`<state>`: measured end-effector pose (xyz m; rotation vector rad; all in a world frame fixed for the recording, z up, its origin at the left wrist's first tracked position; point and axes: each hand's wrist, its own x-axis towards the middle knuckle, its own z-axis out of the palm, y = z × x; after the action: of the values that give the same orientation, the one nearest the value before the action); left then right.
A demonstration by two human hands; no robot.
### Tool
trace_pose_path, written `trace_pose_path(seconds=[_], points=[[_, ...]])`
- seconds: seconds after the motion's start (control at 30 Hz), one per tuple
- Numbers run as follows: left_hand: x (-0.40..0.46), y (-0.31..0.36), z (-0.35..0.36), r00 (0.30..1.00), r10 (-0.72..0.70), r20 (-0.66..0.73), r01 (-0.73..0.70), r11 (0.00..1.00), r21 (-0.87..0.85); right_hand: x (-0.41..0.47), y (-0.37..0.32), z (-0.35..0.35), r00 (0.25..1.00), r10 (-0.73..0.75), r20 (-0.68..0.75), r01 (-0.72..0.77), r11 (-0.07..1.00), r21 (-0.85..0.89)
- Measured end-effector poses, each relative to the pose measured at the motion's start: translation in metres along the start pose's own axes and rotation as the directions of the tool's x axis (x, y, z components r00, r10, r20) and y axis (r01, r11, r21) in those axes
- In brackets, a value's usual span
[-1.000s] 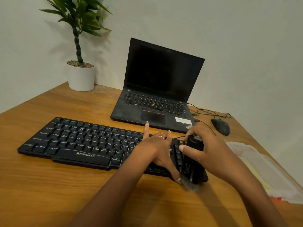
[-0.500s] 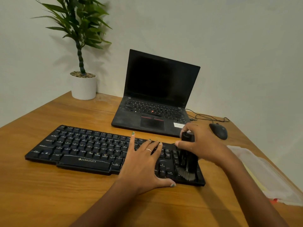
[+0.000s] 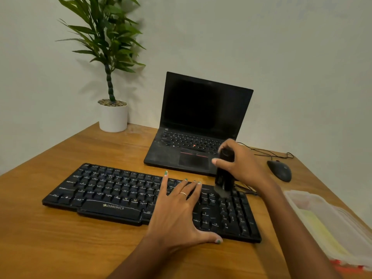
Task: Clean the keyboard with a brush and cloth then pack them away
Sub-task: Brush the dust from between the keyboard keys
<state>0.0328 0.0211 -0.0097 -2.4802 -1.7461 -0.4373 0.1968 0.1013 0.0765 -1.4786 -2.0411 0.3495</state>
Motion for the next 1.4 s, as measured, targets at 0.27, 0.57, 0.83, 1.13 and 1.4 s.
trace_pose_path(seconds=[0.27,0.57,0.83,1.13,1.4], points=[[-0.001,-0.006,-0.002,0.993,-0.083,0.083,0.08,0.996,0.031,0.005,0.014,0.005,0.98,-0.146,0.133,0.134,0.986,0.095],[0.0,-0.003,-0.006,0.985,-0.124,0.117,0.127,0.992,-0.017,0.01,0.008,0.02,0.974,-0.219,0.06,0.216,0.975,0.062],[-0.001,-0.008,-0.006,0.987,-0.126,0.101,0.125,0.992,0.017,0.009,0.0,0.033,0.981,-0.192,-0.001,0.191,0.973,0.129],[-0.001,-0.014,-0.004,0.984,-0.132,0.117,0.126,0.99,0.06,0.014,-0.012,0.041,0.996,-0.091,-0.015,0.092,0.978,0.185],[-0.002,-0.013,-0.005,0.988,-0.135,0.082,0.131,0.99,0.049,0.003,-0.03,0.053,0.993,-0.096,-0.069,0.108,0.973,0.205]])
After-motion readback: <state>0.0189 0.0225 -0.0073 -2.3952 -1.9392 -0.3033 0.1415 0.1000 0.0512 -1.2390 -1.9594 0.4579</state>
